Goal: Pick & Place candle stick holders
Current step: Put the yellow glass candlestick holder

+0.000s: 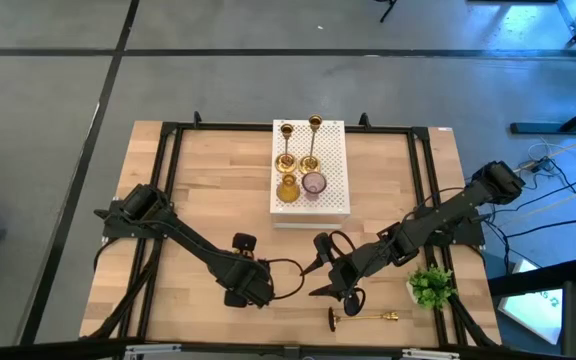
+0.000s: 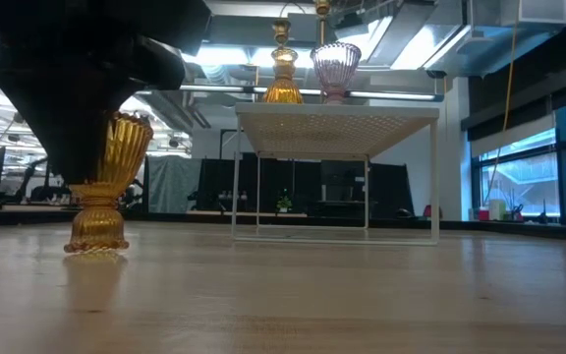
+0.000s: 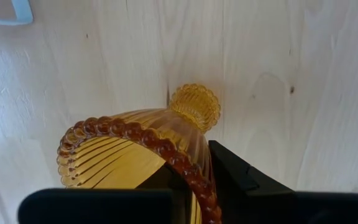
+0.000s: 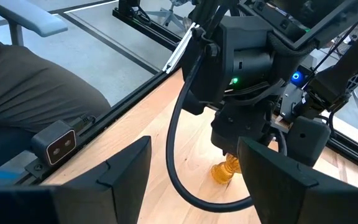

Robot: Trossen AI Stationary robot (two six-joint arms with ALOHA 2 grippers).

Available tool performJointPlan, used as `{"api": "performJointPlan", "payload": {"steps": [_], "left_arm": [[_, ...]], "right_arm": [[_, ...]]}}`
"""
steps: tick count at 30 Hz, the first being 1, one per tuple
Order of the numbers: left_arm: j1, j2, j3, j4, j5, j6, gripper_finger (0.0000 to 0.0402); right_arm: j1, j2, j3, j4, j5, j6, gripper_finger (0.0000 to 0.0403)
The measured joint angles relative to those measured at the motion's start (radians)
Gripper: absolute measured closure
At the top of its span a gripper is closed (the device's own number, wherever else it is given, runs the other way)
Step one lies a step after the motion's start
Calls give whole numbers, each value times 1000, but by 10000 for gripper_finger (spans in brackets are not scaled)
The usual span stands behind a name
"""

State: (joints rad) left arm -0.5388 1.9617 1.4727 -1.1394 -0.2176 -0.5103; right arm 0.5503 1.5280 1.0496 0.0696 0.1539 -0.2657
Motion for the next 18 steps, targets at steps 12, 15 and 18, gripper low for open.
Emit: {"api": "performJointPlan", "payload": {"steps": [12, 15, 18], "left_arm": [[-3, 0, 0, 13, 31, -1, 358], [-3, 0, 0, 14, 34, -3, 358], [-3, 0, 0, 15, 35, -4, 357]], "right_arm": [[0, 0, 0, 0, 0, 0, 162], [0, 0, 0, 0, 0, 0, 162], [0, 0, 0, 0, 0, 0, 162]]}}
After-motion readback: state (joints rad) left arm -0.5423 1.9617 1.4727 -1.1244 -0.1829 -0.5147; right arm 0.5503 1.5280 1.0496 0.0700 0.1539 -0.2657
